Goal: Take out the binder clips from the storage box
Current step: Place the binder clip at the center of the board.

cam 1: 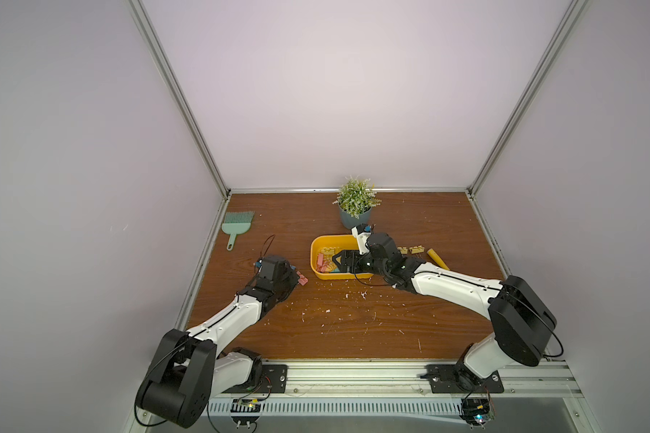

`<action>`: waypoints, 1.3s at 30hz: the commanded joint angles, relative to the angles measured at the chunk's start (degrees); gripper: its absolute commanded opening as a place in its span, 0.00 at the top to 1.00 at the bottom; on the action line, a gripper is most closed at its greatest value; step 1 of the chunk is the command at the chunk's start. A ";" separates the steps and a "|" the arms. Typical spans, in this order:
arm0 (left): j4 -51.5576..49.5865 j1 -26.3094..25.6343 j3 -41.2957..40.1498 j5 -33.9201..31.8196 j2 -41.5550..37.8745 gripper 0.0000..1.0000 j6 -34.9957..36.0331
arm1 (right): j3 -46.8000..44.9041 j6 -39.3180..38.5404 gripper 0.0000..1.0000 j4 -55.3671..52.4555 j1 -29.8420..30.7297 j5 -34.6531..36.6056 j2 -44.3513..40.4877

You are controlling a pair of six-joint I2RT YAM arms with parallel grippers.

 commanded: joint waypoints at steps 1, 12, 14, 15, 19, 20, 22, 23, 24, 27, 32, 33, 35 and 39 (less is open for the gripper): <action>5.66 0.36 -0.90 -0.12 -0.01 1.00 -7.92 | 2.29 -0.47 0.12 -0.28 -0.12 0.99 -0.87; 15.51 0.36 -3.72 -2.57 4.49 0.99 -13.11 | 3.65 -0.60 0.12 -1.23 -0.08 0.72 -0.25; 16.49 0.38 -4.34 -2.37 4.78 0.97 -13.60 | 3.91 -0.64 0.12 -1.21 -0.07 0.60 -0.19; 17.40 0.30 -4.78 -2.31 4.68 0.95 -13.52 | 4.07 -0.60 0.12 -1.29 -0.06 0.46 -0.13; 15.35 0.27 -5.11 -3.33 2.99 0.80 -12.81 | 4.43 -0.52 0.12 -1.24 -0.03 0.30 0.28; 14.84 0.30 -5.09 -3.49 2.27 0.75 -12.39 | 4.52 -0.53 0.12 -1.36 -0.07 0.20 0.38; 12.98 0.21 -5.03 -3.78 0.22 0.63 -11.73 | 4.70 -0.58 0.12 -1.52 -0.06 0.20 0.46; 11.94 0.29 -4.91 -3.99 -0.85 0.61 -11.42 | 4.77 -0.66 0.12 -1.51 -0.02 0.26 0.47; 10.07 0.27 -4.76 -4.34 -2.28 0.58 -11.01 | 4.79 -0.76 0.12 -1.71 -0.06 0.60 0.45; 3.23 0.29 -3.78 -7.45 -7.40 0.49 -9.38 | 4.71 -1.25 0.12 -2.04 -0.03 1.82 0.20; -2.78 0.12 -0.07 -12.86 -13.86 0.48 0.84 | 5.85 -2.40 0.15 -5.33 -0.11 5.38 0.66; -2.54 0.06 1.37 -12.22 -13.77 0.48 4.77 | 6.49 -2.88 0.17 -6.63 -0.11 6.19 1.11; -2.28 -0.05 4.81 -9.16 -11.82 0.49 11.36 | 8.40 -3.94 0.22 -9.45 -0.24 7.45 2.40; -2.08 -2.71 12.21 -1.91 -3.64 0.53 21.48 | 12.05 -5.78 0.32 -13.50 -0.45 7.69 5.68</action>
